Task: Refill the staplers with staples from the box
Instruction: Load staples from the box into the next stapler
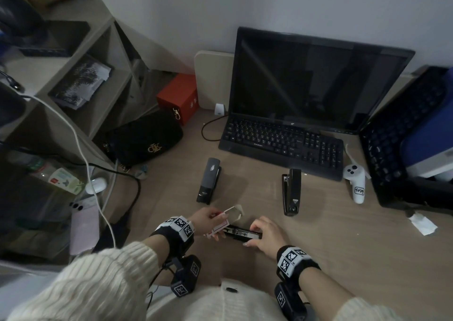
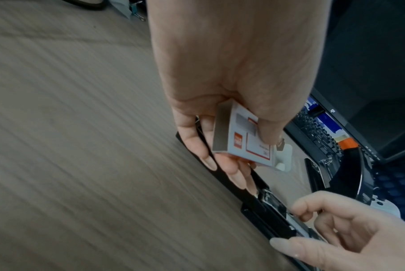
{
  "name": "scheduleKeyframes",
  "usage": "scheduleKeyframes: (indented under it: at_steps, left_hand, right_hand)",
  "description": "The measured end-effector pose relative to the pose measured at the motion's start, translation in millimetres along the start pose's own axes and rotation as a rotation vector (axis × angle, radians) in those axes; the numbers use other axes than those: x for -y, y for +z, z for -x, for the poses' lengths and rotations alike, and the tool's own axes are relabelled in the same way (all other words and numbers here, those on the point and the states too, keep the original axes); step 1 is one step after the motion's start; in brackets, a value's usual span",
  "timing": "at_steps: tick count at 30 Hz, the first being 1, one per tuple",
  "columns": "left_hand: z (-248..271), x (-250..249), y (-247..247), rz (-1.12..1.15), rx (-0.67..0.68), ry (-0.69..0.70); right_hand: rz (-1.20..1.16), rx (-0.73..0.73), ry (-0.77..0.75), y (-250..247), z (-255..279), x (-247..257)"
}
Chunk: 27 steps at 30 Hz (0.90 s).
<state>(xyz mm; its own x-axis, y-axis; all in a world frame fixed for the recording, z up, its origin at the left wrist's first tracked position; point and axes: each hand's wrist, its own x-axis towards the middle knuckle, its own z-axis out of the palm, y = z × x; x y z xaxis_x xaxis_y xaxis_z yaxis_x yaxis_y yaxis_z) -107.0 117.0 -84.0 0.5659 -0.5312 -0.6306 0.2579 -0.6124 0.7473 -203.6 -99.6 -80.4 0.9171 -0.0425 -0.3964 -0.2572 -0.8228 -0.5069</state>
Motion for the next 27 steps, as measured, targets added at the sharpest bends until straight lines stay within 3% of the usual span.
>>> scheduleKeyframes:
  at_steps: [6,10,14,27]
  left_hand:
    - [-2.2,3.4,-0.4,-0.001,0.012,-0.007]
    - [-2.3,-4.0,1.6,-0.021,0.013,-0.007]
    - [-1.0,-9.3,2.5,-0.033,0.014,-0.002]
    - [-1.6,-14.9,3.3,-0.077,0.012,-0.001]
  right_hand:
    - [-0.045,-0.096,0.020,-9.4,7.6,-12.2]
    - [0.028,-0.044,0.109,-14.3,8.0,-24.5]
    - [-0.063,0.038,0.156,-12.7,2.7,-22.4]
    - [0.207,0.105,0.064,-15.0,-6.7,-5.2]
